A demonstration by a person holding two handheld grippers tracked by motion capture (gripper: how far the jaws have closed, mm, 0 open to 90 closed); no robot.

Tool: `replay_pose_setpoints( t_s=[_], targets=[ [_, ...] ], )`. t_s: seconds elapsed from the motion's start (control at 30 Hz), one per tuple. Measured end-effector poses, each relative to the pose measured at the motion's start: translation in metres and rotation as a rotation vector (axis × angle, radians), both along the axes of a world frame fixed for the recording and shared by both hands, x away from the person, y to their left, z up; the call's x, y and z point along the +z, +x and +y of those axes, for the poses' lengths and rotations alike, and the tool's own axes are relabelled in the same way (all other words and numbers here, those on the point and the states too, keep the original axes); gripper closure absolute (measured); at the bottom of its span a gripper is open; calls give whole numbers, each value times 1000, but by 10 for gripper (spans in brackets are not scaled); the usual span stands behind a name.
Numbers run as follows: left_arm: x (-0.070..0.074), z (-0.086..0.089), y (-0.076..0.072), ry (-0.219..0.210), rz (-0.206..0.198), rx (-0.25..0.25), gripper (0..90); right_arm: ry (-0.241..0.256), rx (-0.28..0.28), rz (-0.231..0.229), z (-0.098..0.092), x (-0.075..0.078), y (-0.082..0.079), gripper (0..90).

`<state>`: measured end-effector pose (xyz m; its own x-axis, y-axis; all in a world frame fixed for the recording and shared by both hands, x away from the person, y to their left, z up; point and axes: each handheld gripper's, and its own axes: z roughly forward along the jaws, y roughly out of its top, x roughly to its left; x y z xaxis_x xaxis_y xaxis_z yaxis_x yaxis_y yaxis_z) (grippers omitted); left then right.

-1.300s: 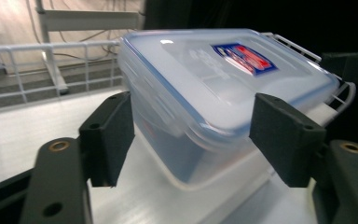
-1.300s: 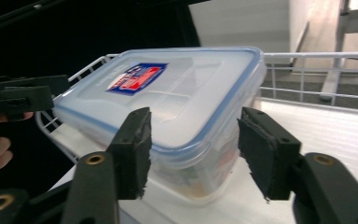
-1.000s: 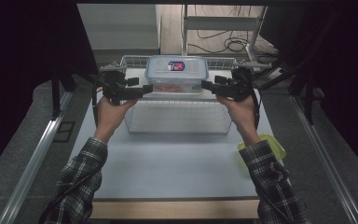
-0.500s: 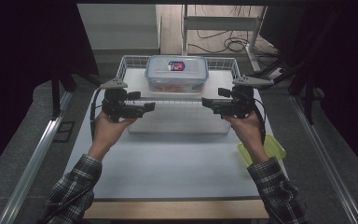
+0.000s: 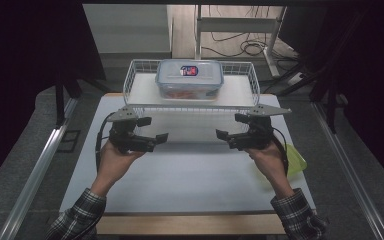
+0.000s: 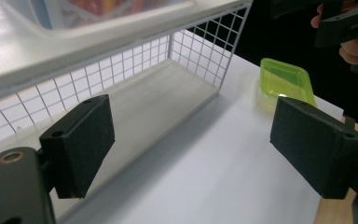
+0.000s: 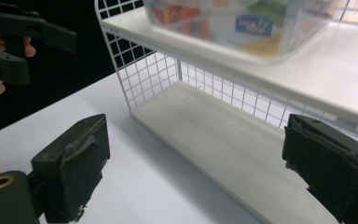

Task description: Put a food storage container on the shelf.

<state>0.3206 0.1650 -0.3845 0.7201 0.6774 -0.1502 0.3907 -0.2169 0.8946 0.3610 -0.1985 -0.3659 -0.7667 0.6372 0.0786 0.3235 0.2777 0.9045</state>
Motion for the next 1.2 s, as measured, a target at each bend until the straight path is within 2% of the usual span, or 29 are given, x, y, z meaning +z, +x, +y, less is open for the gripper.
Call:
replay_pose_setpoints(
  t_s=[0.27,0.4,0.57,0.63,0.9,1.07,1.2],
  targets=[
    [-19,1,-21,23,4,5,107,-52,9,-17,-5,-20,-16,47],
    [-29,3,-31,14,3,13,101,-58,6,-20,-8,-27,-24,33],
    [-47,4,-42,-35,3,19,93,-64,1,-9,-12,-34,-34,25],
    [-52,3,-44,-25,25,11,90,-59,0,-8,-13,-37,-37,25],
    [-69,7,-59,-9,44,20,72,-47,-3,-9,-16,-51,-52,13],
    [-82,9,-71,5,44,31,51,-35,-23,-9,-18,-61,-62,12],
    [-89,9,-81,42,18,48,39,-36,-14,7,-19,-70,-69,12]
  ],
)
